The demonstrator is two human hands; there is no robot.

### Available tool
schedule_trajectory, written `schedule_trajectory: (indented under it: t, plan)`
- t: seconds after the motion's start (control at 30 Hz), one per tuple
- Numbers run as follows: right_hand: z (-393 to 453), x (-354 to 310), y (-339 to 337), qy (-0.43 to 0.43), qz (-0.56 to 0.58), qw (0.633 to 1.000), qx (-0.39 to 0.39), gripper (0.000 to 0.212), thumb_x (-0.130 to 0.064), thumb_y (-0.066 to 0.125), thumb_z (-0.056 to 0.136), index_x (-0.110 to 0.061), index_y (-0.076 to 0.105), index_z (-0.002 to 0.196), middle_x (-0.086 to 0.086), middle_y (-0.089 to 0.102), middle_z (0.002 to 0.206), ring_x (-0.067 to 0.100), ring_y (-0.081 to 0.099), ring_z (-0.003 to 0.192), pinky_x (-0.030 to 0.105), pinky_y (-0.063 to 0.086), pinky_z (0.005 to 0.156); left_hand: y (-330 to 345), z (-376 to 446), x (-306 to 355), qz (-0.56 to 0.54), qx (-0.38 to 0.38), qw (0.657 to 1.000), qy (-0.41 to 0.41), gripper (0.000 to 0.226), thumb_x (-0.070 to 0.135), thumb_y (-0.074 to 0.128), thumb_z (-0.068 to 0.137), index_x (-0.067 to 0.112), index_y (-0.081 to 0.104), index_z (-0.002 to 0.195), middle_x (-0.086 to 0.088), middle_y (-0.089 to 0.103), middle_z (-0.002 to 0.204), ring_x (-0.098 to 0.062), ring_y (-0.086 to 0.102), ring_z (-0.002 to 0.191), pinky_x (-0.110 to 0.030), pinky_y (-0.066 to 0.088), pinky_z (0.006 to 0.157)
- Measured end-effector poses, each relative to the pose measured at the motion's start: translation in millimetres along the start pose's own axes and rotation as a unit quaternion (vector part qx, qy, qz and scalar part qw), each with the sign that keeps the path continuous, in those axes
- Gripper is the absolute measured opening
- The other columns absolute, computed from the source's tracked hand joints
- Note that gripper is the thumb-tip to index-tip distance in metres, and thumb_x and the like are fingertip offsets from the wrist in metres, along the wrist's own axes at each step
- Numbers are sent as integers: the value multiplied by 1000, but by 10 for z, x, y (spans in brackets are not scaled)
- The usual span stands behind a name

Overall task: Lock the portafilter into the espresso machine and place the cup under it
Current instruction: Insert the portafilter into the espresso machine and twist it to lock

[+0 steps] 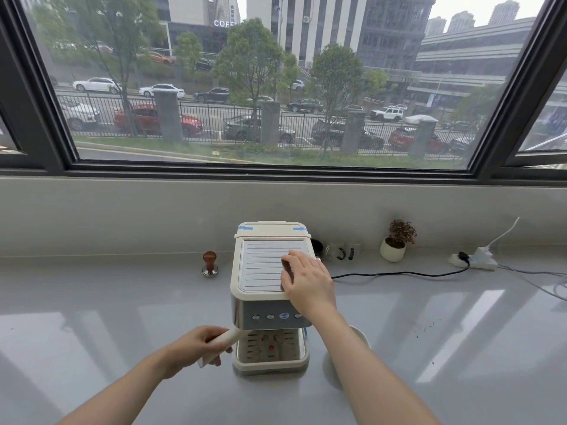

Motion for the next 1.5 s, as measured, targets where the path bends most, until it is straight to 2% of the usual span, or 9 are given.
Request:
schedule_trajectory:
  t: [0.17, 0.33, 0.43, 0.53, 0.77, 0.87, 1.13, 1.3, 1.5]
  plan:
    - [1, 0, 4, -2, -2, 1000, 1, 42, -42, 32, 93, -29, 48, 130, -12, 48, 143, 9, 39, 134, 37, 25, 116, 10, 56, 118, 55, -37, 996, -53, 28, 11, 55, 89, 14, 58, 117, -5, 61, 96, -14, 65, 74, -28, 54, 76]
    - [6, 1, 8, -2, -3, 1000, 4, 42, -41, 33, 94, -29, 49, 130, -12, 47, 144, 8, 37, 135, 35, 22, 117, 76, 109, 175, 240, 117, 963, -37, 20, 24, 54, 82, 20, 60, 101, 4, 60, 78, -9, 52, 45, -20, 45, 39]
    - [5, 0, 9, 0, -1, 1000, 4, 42, -41, 33, 94, -29, 49, 131, -12, 47, 145, 9, 37, 135, 36, 23, 117, 50, 93, 170, 286, 190, 939, -10, 8, 28, 57, 77, 31, 59, 84, 10, 62, 70, -10, 53, 52, -22, 40, 45]
    - [0, 2, 7, 1, 1, 1000, 3, 42, -41, 33, 94, -28, 49, 131, -11, 47, 144, 9, 38, 135, 35, 22, 117, 2, 100, 117, 276, 207, 938, 2, 10, 29, 62, 75, 37, 56, 77, 10, 63, 67, -12, 57, 65, -23, 39, 54]
    - [6, 16, 5, -2, 3, 1000, 15, 41, -40, 35, 93, -28, 51, 128, -12, 49, 143, 9, 39, 133, 33, 22, 116, 124, 105, 39, 191, 226, 955, 7, 20, 24, 67, 75, 43, 63, 79, 12, 63, 58, -1, 52, 46, -19, 39, 45]
    - [8, 14, 9, -3, 0, 1000, 22, 41, -41, 34, 93, -29, 51, 128, -12, 50, 142, 9, 40, 132, 32, 22, 115, 294, 54, -2, 162, 267, 950, 2, 21, 22, 68, 77, 28, 69, 98, 7, 69, 72, -10, 60, 61, -27, 45, 55]
    - [11, 11, 10, -8, 0, 1000, 23, 40, -40, 35, 92, -28, 51, 127, -11, 51, 140, 10, 42, 131, 34, 26, 114, 760, -54, 48, 48, 340, 938, -51, 14, 24, 65, 79, 34, 56, 84, 6, 66, 75, -20, 63, 73, -30, 44, 60]
    - [5, 15, 10, -2, 5, 1000, 18, 40, -40, 35, 93, -29, 51, 128, -11, 49, 142, 10, 40, 133, 35, 24, 116, 778, -6, 11, 42, 290, 952, -86, 14, 25, 59, 82, 34, 49, 79, 6, 62, 68, -17, 58, 53, -27, 44, 47]
    - [10, 5, -1, 0, 6, 1000, 17, 41, -40, 35, 93, -29, 51, 128, -12, 49, 142, 10, 40, 133, 36, 24, 116, 775, 89, -72, -168, 104, 972, -124, 18, 12, 60, 83, 3, 54, 97, -8, 56, 61, -21, 50, 38, -25, 42, 39]
Point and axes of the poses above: each hand's wrist, its own z-axis towards the middle knuckle, its own y-axis out of the palm, x = y × z, the point moved 7 cm from there along z, towards the middle knuckle
